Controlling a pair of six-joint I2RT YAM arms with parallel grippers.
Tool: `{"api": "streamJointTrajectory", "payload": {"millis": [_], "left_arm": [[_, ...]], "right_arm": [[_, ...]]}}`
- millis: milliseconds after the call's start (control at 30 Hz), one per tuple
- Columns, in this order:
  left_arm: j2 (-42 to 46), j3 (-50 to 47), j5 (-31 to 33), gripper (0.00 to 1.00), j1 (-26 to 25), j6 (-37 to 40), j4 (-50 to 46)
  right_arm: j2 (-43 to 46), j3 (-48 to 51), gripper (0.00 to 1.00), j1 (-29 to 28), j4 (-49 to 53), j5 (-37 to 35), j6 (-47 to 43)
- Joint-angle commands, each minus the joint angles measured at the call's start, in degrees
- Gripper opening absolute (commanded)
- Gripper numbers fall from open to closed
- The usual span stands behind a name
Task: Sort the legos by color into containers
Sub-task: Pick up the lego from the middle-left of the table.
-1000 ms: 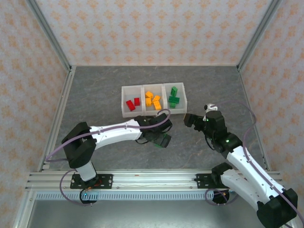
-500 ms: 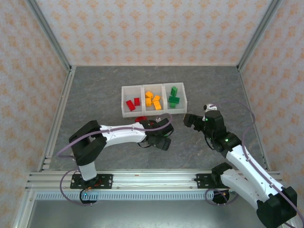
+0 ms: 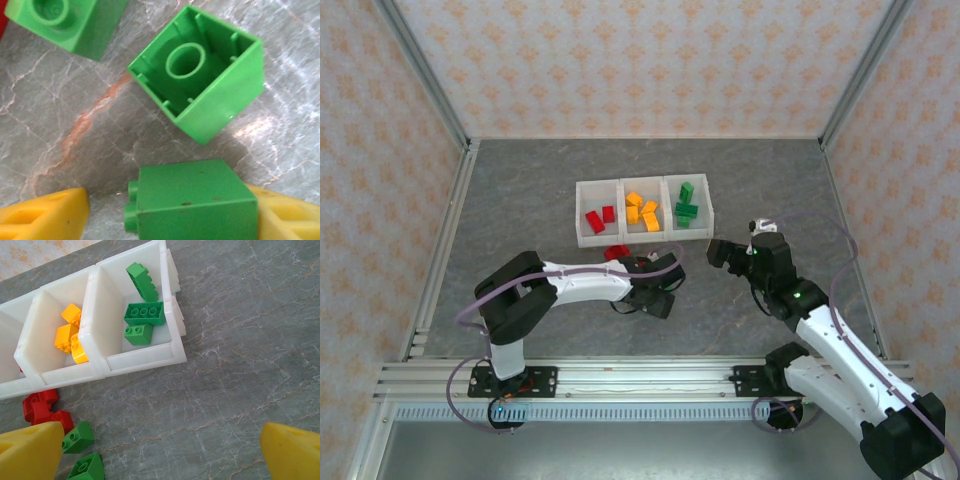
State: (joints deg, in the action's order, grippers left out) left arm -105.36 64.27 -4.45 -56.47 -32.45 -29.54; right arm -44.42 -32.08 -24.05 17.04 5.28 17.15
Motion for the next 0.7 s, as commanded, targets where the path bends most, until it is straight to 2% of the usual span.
{"api": "streamJointTrajectory", "payload": {"millis": [0, 200, 400, 533, 667], "left_arm": [[-3.4, -2.3, -3.9, 0.63, -0.1, -0.1, 5.0], [-3.5, -1.8, -4.4, 0.43, -0.3, -0.7, 5.4], [1.1, 0.5, 0.8, 0.34, -0.7, -0.5, 4.1], [2.8, 8.8, 7.4, 0.32, -1.0, 1.2, 1.3], [-0.9, 21.5, 14.7, 0.32, -0.6, 6.6, -3.1]], "right_arm": [[1.3, 0.2, 1.00, 0.2, -0.4, -2.1, 0.2], [0.8, 0.1, 1.00, 0.2, -0.6, -2.4, 0.1], [1.0, -0.3, 1.00, 0.2, -0.2, -3.0, 0.1], [1.6, -1.0, 1.00, 0.2, 0.6, -4.5, 0.2], [4.5, -1.4, 1.00, 0.2, 1.5, -7.5, 0.8]]}}
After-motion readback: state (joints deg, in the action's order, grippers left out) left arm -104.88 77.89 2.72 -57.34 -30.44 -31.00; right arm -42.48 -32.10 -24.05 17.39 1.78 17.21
